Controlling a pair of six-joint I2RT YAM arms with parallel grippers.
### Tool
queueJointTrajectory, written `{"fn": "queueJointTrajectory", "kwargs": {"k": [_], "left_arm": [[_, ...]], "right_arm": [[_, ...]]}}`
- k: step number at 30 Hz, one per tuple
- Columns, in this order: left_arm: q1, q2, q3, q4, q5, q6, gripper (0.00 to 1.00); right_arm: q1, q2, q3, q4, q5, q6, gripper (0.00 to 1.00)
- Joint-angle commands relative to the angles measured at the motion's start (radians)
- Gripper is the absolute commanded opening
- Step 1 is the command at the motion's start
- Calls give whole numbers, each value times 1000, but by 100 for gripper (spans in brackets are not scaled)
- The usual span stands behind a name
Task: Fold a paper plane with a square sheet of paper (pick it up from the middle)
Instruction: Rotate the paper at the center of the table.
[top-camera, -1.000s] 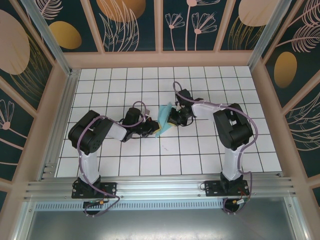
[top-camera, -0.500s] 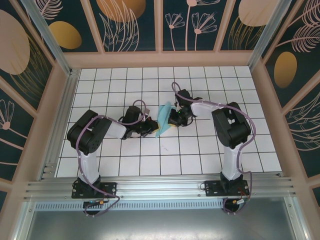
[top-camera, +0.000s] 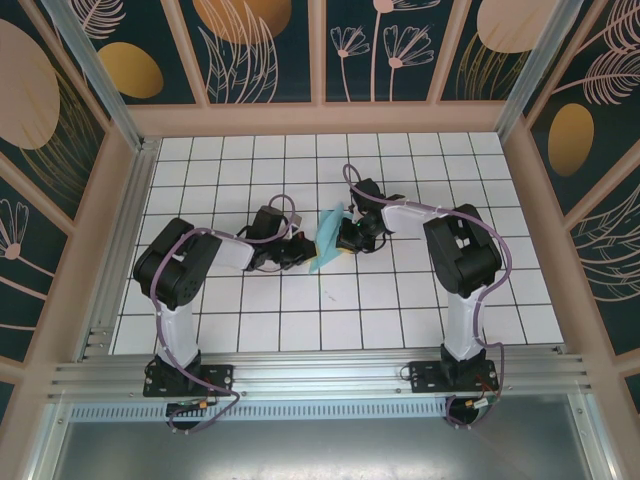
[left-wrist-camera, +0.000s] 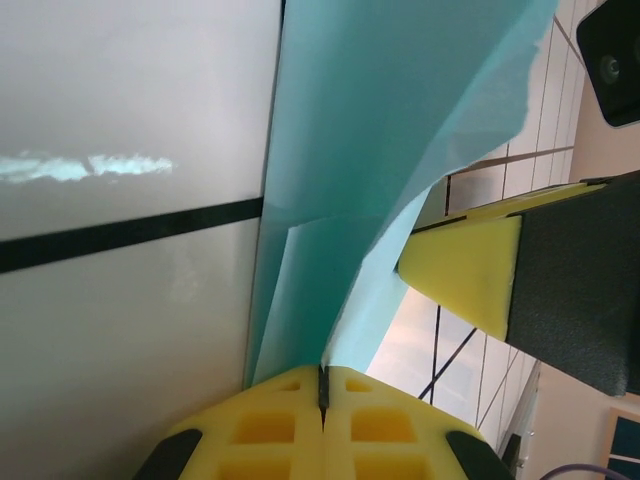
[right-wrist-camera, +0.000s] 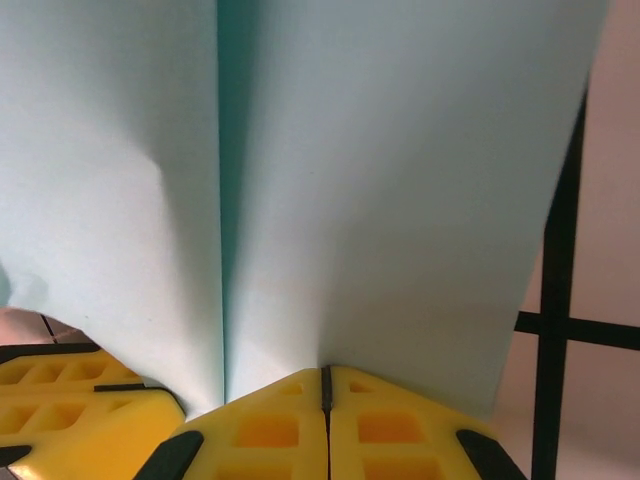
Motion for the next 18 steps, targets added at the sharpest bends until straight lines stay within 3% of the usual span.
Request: {"fn": "queueJointTrajectory", "kwargs": {"k": [1,18], "left_arm": [[10,-16,36,-64,-24,64,0],[25,-43,87,-152,-54,126,0]], "right_arm": [[2,60,-20,-110,73,-19,8],[-3,69,-24,-127,108,-19,6]]}}
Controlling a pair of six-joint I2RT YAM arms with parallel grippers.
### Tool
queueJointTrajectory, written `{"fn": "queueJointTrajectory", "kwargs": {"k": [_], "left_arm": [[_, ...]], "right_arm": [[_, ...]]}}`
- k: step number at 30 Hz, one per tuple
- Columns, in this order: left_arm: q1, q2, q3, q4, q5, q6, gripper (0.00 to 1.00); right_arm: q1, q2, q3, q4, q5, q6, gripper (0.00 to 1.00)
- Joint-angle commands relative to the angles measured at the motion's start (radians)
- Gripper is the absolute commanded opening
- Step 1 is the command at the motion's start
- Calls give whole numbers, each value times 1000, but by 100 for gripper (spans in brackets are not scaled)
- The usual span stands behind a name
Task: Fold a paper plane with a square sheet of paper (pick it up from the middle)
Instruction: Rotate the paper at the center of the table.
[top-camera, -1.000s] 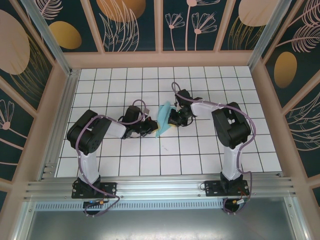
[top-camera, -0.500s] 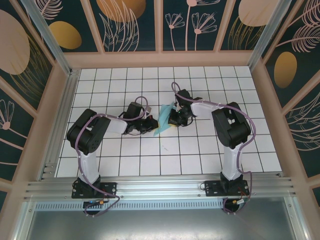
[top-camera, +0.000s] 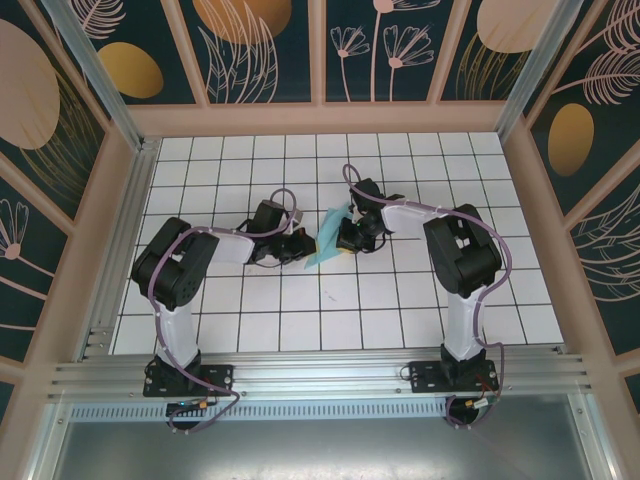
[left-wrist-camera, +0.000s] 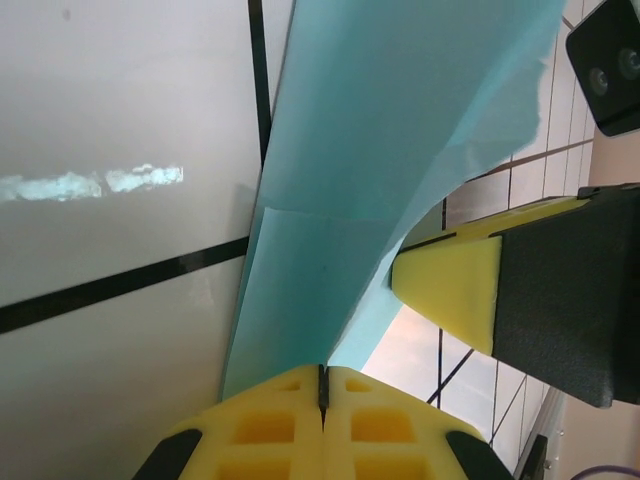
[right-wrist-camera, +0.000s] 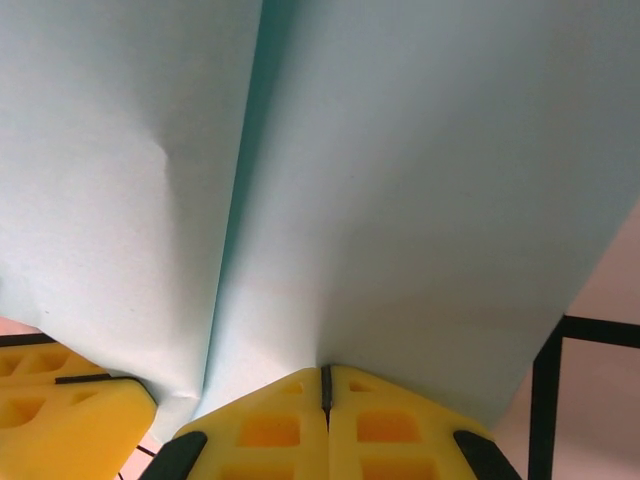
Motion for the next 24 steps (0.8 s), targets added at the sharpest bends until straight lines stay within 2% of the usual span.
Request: {"fn": "queueJointTrajectory", "kwargs": {"k": [1,11,20,24], "left_arm": [[18,-34,29,-48,-35,47,0],[26,-34,52,-47,-33,56,0],[27,-10,128,-156,-66,168,0],[27,12,147,-167,-48,187,0]], "right_arm": [[-3,69,-27,-121,99,-18,6],[-4,67,-32,-124,111,-23,6],[-4,66,-37,-122,113,-27,6],[-4,65,-34,-119,109,-30,6]]}}
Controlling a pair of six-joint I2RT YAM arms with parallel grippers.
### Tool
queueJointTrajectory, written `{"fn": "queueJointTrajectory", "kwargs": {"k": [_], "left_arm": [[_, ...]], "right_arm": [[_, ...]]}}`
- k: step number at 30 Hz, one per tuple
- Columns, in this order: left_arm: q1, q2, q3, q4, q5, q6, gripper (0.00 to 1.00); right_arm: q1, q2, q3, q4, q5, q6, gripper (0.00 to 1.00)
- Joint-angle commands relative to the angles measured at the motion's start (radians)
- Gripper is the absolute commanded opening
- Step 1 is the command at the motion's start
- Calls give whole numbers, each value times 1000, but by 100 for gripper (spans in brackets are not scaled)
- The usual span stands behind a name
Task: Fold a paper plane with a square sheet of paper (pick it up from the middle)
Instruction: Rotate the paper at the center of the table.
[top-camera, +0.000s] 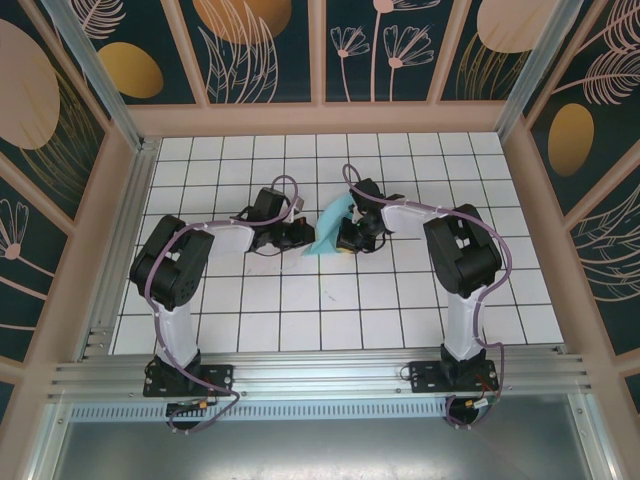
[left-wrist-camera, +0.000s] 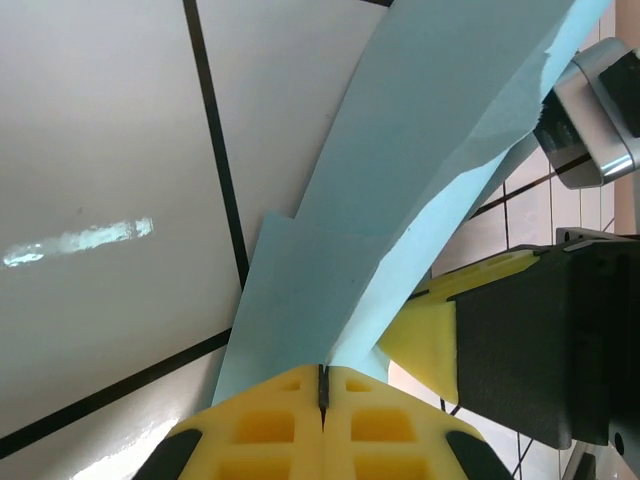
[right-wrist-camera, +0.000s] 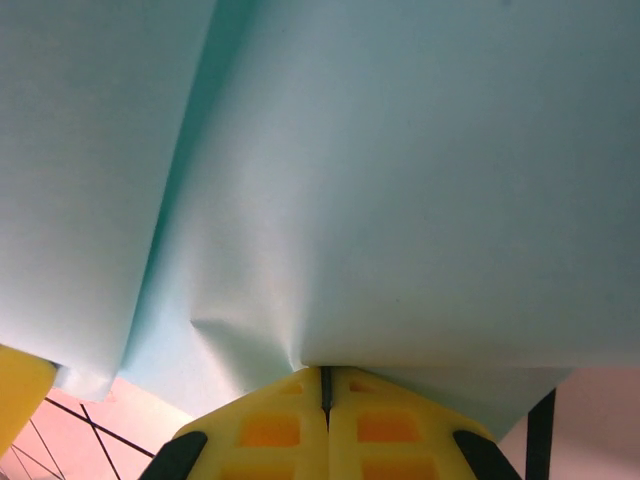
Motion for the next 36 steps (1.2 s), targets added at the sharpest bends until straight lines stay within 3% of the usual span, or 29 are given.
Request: {"fn": "queueJointTrajectory", "kwargs": {"k": [1,5,9,12,19,27,36], "left_arm": [[10,23,32,-30,7,47,0],[10,20,12,-17,18,37,0],[10,-3,-18,-9,20,10,0],[7,-19,-46,31,32,-61,0],[-39,-64,-181,201,39,-245,0],[-146,-67,-201,351,-64,-514,0],[-173,-25,-173,379,-74,-527,0]], "right_arm": [[-4,65,-30,-113,101,-27,6],[-6,24,-27,-65,57,-27,17],[-10,-63,-3,-1,10,-16,33],[-13,-131,1,30,14,-7,37],[-35,-264,-118,164,5,31,39],[-24,-266,-103,132,8,32,39],[7,-213,-55,7,55,137,36]]}}
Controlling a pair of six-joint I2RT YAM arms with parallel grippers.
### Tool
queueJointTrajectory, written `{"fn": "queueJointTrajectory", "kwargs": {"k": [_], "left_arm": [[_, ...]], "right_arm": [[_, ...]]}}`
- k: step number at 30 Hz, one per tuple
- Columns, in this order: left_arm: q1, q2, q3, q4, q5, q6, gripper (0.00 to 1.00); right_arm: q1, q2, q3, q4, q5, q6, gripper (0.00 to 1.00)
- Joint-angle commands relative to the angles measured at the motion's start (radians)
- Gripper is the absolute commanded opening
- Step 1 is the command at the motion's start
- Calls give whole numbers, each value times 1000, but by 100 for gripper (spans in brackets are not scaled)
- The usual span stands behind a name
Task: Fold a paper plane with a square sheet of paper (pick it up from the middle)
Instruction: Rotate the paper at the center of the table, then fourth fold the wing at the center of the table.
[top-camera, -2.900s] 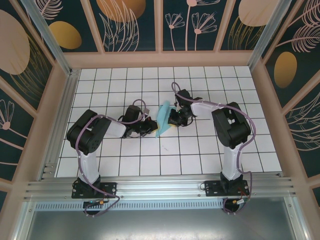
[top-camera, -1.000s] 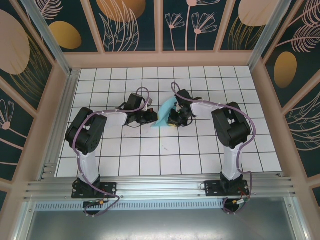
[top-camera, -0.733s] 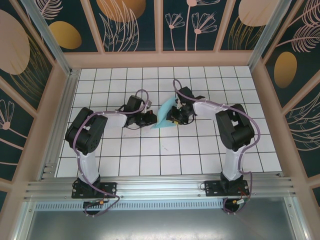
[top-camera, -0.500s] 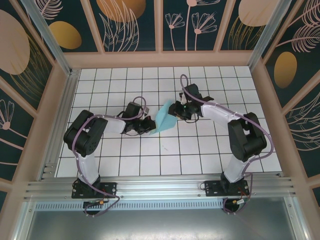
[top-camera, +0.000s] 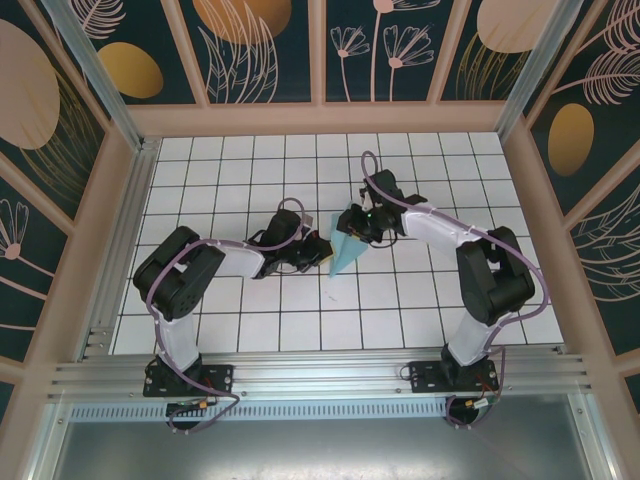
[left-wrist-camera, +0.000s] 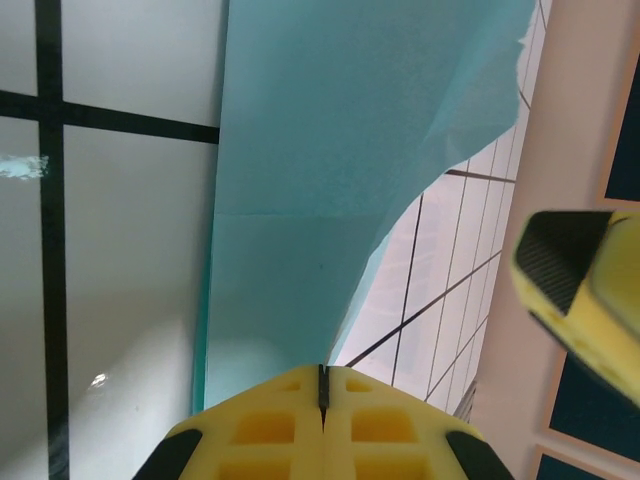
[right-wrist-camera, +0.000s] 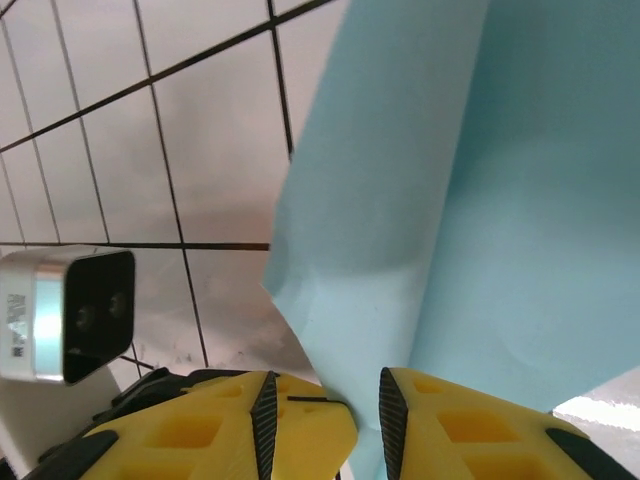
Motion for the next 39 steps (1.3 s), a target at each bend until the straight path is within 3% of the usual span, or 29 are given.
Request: {"fn": "queueJointTrajectory", "kwargs": {"k": [1,13,32,37,39], "left_arm": [[-10,20,18,42,-8,-13,0],[-13,58,54,5,8,38,0],[-13,60,48,10,19,53,0],[-9,-14,1,32,4,64,26],[-4,-51,-35,73,-6,52,30]], "right_arm": [[25,55,60,-81,27,59,36],[45,164,202,-143,97,128,33],[43,221,283,-199,123,132,0],[39,221,282,-227,141,121,0],[38,215,279,-232,147,114,0]]}}
